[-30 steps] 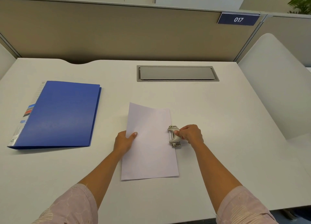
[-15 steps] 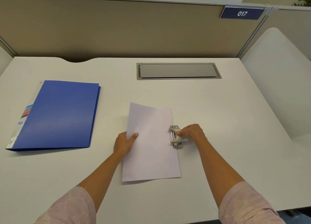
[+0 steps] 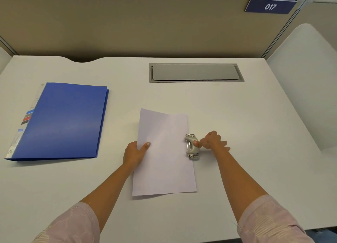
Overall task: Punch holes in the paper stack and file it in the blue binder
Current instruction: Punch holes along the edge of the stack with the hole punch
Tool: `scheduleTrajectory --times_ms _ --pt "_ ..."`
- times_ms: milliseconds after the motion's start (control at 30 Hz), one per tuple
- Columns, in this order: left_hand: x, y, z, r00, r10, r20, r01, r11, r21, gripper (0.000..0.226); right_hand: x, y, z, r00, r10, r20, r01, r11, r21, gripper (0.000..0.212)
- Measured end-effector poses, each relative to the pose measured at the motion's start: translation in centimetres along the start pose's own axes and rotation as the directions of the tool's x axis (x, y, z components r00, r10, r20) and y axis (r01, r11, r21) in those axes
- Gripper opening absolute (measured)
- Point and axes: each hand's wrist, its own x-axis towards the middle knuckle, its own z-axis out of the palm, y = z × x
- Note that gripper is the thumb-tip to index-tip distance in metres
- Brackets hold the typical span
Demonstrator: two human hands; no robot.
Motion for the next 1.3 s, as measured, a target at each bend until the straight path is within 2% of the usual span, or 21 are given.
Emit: scheduleTrajectory --times_ms 267,567,733,900,1000,1100,1300 --pt "0.0 -0.1 0.1 1.0 -0.011 -0.012 0.011 1.0 -0.013 0.038 0.3 0.3 -0.1 1.0 -0.003 0.024 0.002 0.999 0.042 0.087" --pt "0.0 -0.2 0.2 1.0 -0.013 -0.02 0.012 1.0 -0.021 0.029 0.6 0.8 0.8 0.997 -0.008 -0.076 0.012 0.999 0.053 0.091" --pt "-0.2 0.1 0.1 1.0 -0.009 -0.021 0.009 1.0 -0.017 0.029 0.0 1.0 1.1 0.987 -0.075 -0.142 0.087 0.993 0.08 0.079" --pt "-0.4 0.1 0.0 1.0 -0.013 -0.02 0.013 1.0 -0.011 0.032 -1.8 1.0 1.5 0.951 -0.185 -0.246 0.193 0.981 0.01 0.061" --pt "-0.6 0.3 -0.1 1.0 -0.018 -0.011 0.018 1.0 -0.02 0.039 -2.9 0.7 0.5 0.955 -0.211 -0.208 0.213 0.977 -0.013 0.051" --pt "-0.8 0.5 -0.1 1.0 -0.018 -0.009 0.018 1.0 -0.025 0.041 -3.6 0.2 -0.3 0.971 -0.192 -0.141 0.2 0.979 0.043 0.035" --pt "-0.9 0.5 -0.1 0.999 -0.032 -0.011 0.031 0.999 -0.043 0.04 -4.7 -0.2 -0.7 0.985 -0.143 -0.1 0.155 0.981 0.117 0.042"
